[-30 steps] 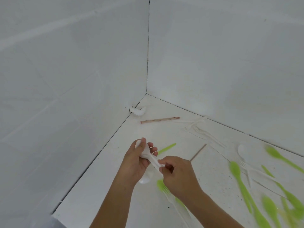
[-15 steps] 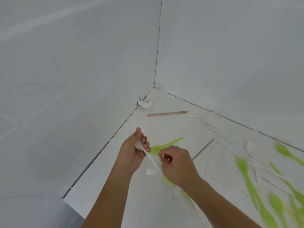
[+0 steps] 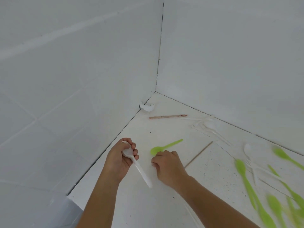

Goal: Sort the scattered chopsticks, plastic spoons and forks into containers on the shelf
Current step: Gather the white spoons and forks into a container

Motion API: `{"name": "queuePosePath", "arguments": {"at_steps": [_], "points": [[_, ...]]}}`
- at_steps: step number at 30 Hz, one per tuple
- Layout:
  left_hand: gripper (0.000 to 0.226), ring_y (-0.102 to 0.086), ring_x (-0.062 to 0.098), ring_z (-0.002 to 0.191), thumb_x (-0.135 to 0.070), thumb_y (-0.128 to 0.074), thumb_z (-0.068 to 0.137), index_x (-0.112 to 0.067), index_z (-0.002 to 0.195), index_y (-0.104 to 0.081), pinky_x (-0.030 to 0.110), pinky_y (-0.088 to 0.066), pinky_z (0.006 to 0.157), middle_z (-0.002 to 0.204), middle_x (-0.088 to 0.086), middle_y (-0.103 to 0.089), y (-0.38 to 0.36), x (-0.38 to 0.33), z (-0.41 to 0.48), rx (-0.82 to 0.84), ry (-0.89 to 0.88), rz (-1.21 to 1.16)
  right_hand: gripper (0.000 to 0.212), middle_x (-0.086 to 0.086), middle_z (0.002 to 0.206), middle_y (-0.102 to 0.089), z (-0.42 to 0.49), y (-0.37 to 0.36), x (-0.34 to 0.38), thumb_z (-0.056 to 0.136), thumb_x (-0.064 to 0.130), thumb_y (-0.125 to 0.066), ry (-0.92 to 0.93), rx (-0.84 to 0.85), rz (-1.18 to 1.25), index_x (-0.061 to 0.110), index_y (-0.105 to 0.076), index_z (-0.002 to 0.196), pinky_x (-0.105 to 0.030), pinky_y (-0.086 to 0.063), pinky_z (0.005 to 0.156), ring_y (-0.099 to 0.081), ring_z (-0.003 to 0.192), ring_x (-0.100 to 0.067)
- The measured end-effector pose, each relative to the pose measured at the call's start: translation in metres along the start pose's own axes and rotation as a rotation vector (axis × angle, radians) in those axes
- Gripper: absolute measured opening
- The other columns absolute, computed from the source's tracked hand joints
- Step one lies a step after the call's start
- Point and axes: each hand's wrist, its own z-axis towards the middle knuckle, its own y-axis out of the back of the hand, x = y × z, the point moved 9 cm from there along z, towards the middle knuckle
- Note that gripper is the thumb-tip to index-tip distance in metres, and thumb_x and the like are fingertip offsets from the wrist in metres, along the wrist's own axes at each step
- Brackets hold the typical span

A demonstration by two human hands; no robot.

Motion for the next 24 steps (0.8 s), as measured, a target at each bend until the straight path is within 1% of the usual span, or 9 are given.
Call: {"name": "queuePosePath", "arguments": {"at_steps": [3,6,8,10,13,17,20,22,24], "points": [[0.017,-0.044,0.023,0.059,0.004,-0.041,0.091,-0.007,0.085,-0.053,0.032,-0.038,0.053,0.074,0.010,-0.049,-0.003,-0.007,-0.004,0.012,-0.027,0.009,0.016,0.006,0.088,-0.062,0.001,0.041,-0.024,0.089,0.007,-0.063,-0.124,-0.227,0.270,0.016,-0.076,0.091,-0.029,-0.052,0.066,-0.063,0.075,-0.017],[0.006,-0.046,0.023,0.061,-0.006,-0.061,0.087,-0.007,0.086,-0.055,0.032,-0.040,0.053,0.077,0.010,-0.050,-0.020,-0.003,-0.006,0.085,-0.024,0.027,0.018,0.007,0.086,-0.066,-0.004,0.098,-0.030,0.093,0.001,-0.066,-0.279,-0.430,0.558,0.013,-0.078,0.095,-0.013,-0.047,0.069,-0.063,0.075,-0.007],[0.011,-0.049,0.023,0.065,-0.014,-0.064,0.092,-0.006,0.092,-0.057,0.033,-0.044,0.056,0.082,0.012,-0.053,-0.041,0.008,-0.009,0.148,0.021,0.044,0.014,0.008,0.081,-0.072,-0.001,0.109,-0.026,0.090,0.005,-0.075,-0.431,-0.330,0.852,0.019,-0.079,0.090,-0.010,-0.046,0.067,-0.066,0.074,-0.004],[0.017,-0.058,0.025,0.075,-0.019,-0.055,0.103,-0.004,0.098,-0.062,0.035,-0.049,0.065,0.092,0.017,-0.060,-0.069,0.021,-0.018,0.239,0.066,0.065,0.013,0.004,0.077,-0.072,0.000,0.107,-0.018,0.084,0.008,-0.081,-0.509,-0.238,0.999,0.021,-0.076,0.082,-0.013,-0.048,0.060,-0.065,0.066,-0.003],[0.026,-0.066,0.026,0.088,-0.022,-0.048,0.106,-0.004,0.095,-0.063,0.038,-0.053,0.080,0.097,0.017,-0.065,-0.101,0.035,-0.030,0.322,0.130,-0.013,0.017,0.006,0.079,-0.064,-0.005,0.110,-0.014,0.080,0.014,-0.084,-0.543,-0.299,0.844,0.024,-0.071,0.074,-0.012,-0.044,0.062,-0.060,0.071,-0.001],[0.043,-0.062,0.025,0.079,-0.049,-0.045,0.107,-0.011,0.095,-0.062,0.040,-0.048,0.076,0.088,0.012,-0.063,-0.107,0.049,-0.032,0.332,0.191,0.047,0.031,0.006,0.089,-0.049,-0.017,0.116,-0.026,0.077,0.019,-0.083,-0.554,-0.359,0.641,0.021,-0.052,0.075,-0.010,-0.037,0.067,-0.050,0.078,-0.003],[0.018,-0.055,0.020,0.069,-0.023,-0.054,0.107,-0.010,0.096,-0.059,0.035,-0.052,0.069,0.084,0.009,-0.055,-0.104,0.051,-0.032,0.309,0.099,0.228,0.038,0.008,0.079,-0.043,-0.029,0.093,-0.039,0.080,0.027,-0.077,-0.638,-0.173,0.699,0.022,-0.040,0.077,-0.018,-0.033,0.063,-0.040,0.068,-0.010],[0.012,-0.053,0.020,0.064,-0.009,-0.051,0.106,-0.009,0.095,-0.056,0.035,-0.053,0.065,0.080,0.008,-0.054,-0.099,0.049,-0.030,0.270,0.088,0.206,0.030,0.002,0.073,-0.045,-0.043,0.075,-0.045,0.081,0.020,-0.075,-0.714,-0.068,1.055,0.021,-0.047,0.074,-0.030,-0.035,0.061,-0.042,0.068,-0.016],[0.017,-0.047,0.019,0.056,-0.004,-0.049,0.104,-0.010,0.090,-0.056,0.031,-0.047,0.053,0.077,0.007,-0.052,-0.086,0.043,-0.024,0.209,0.080,0.168,0.019,0.000,0.066,-0.053,-0.066,0.068,-0.061,0.081,0.010,-0.069,-0.749,-0.097,1.075,0.017,-0.056,0.069,-0.030,-0.040,0.058,-0.049,0.066,-0.017]]}}
